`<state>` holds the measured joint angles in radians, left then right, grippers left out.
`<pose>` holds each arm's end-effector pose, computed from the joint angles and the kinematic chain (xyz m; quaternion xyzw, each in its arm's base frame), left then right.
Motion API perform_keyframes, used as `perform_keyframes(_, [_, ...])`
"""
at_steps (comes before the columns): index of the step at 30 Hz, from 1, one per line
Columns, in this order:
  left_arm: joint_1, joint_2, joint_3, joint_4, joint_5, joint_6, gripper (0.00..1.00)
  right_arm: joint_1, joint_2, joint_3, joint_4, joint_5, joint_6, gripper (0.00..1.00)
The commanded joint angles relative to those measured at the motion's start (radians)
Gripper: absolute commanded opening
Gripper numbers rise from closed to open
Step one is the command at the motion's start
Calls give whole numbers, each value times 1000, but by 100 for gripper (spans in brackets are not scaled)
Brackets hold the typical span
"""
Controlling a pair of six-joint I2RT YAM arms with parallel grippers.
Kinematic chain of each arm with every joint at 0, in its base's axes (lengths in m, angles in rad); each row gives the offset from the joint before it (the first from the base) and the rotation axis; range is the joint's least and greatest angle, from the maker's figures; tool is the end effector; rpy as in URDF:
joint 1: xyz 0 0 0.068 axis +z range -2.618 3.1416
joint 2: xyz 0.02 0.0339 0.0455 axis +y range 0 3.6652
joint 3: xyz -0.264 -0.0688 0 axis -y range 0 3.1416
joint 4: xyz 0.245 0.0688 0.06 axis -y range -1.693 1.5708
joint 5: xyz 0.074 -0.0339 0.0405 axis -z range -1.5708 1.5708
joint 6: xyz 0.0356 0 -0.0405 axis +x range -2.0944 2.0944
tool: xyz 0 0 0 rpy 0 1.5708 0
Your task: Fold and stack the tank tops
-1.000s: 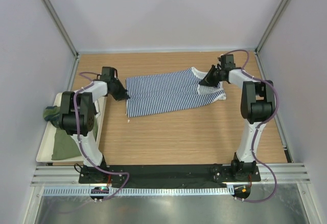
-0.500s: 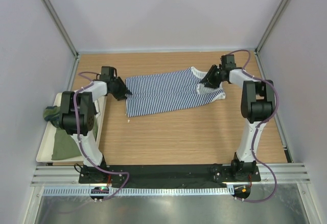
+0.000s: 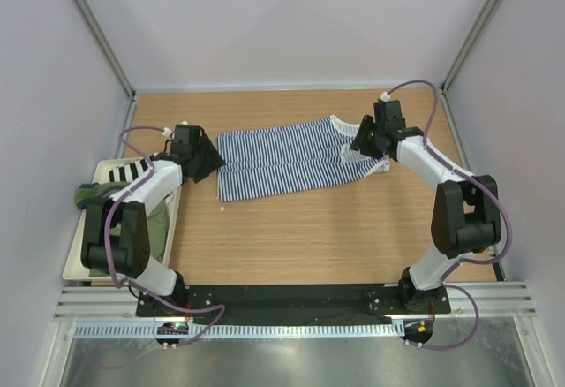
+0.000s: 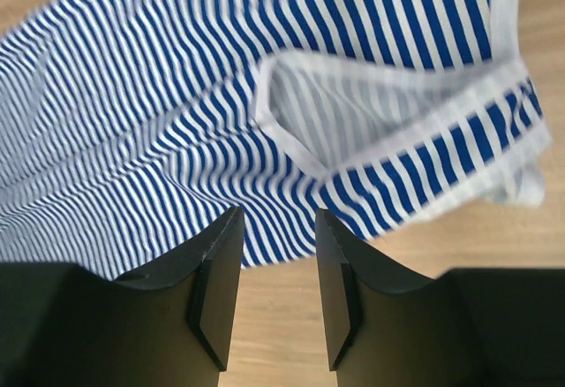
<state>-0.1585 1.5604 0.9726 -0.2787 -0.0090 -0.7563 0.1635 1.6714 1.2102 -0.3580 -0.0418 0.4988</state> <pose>0.3213 -0.0510 0.2080 -0.2779 0.8966 -0.1485 0.3113 0.3623 0.0613 0.2408 0.1476 0.9183 0.1377 0.3407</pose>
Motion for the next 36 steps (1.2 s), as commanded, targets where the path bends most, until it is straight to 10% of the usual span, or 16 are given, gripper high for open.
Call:
perform_keyframes(1, [-45, -103, -51, -11, -60, 9, 61, 1, -85, -104, 11, 97, 9, 43])
perform_keyframes(16, [-69, -48, -206, 32, 64, -28, 60, -148, 31, -150, 128, 85, 133, 58])
perform_keyframes(24, [-69, 13, -221, 64, 76, -26, 57, -188, 94, -139, 131, 95, 178, 21])
perform_keyframes(31, [-69, 30, -221, 73, 76, -21, 8, -216, 21, -221, 188, 146, 225, 4])
perform_keyframes(36, [-70, -8, -255, 81, 109, -21, 0, -217, -32, -276, 191, 175, 259, 5])
